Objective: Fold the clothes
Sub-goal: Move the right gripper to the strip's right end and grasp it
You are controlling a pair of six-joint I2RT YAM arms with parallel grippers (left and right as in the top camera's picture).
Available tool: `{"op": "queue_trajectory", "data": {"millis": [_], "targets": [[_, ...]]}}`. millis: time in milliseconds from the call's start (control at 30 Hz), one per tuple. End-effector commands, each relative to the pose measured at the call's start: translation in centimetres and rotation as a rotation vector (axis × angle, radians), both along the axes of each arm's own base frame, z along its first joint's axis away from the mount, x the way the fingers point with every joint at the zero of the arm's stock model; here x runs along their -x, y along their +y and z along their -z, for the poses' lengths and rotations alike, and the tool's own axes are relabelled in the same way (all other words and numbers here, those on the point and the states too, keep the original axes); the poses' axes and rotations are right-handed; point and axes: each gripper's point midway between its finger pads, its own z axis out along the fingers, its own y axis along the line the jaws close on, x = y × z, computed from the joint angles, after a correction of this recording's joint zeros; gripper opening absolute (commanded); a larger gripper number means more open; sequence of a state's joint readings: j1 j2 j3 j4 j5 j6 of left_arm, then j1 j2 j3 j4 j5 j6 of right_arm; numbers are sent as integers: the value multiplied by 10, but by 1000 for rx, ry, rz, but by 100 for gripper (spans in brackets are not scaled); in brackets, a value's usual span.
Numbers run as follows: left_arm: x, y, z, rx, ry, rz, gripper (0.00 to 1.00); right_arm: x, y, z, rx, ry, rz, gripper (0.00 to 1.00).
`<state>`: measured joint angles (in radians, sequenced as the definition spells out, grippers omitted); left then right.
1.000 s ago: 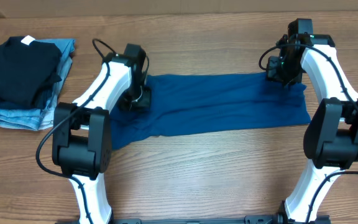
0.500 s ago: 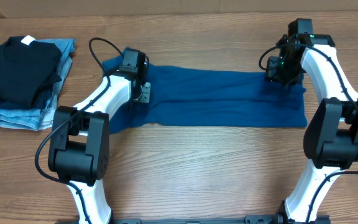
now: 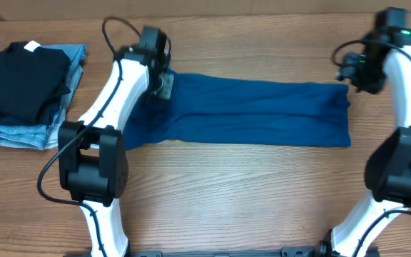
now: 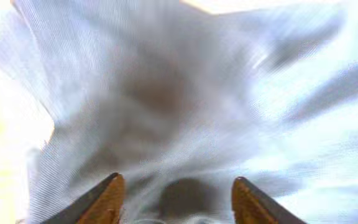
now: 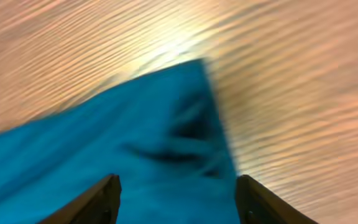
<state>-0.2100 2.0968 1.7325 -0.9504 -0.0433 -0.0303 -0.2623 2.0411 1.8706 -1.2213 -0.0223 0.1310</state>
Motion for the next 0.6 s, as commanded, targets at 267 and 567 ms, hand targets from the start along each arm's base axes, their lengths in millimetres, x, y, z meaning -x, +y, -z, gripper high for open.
{"op": "queue_trajectory", "data": {"millis": [267, 567], "targets": [[-1, -22, -29, 108, 9, 43, 99, 30, 15, 87, -153, 13, -151, 71], [3, -21, -28, 103, 25, 41, 100, 46, 12, 136, -104, 10, -147, 74]]}}
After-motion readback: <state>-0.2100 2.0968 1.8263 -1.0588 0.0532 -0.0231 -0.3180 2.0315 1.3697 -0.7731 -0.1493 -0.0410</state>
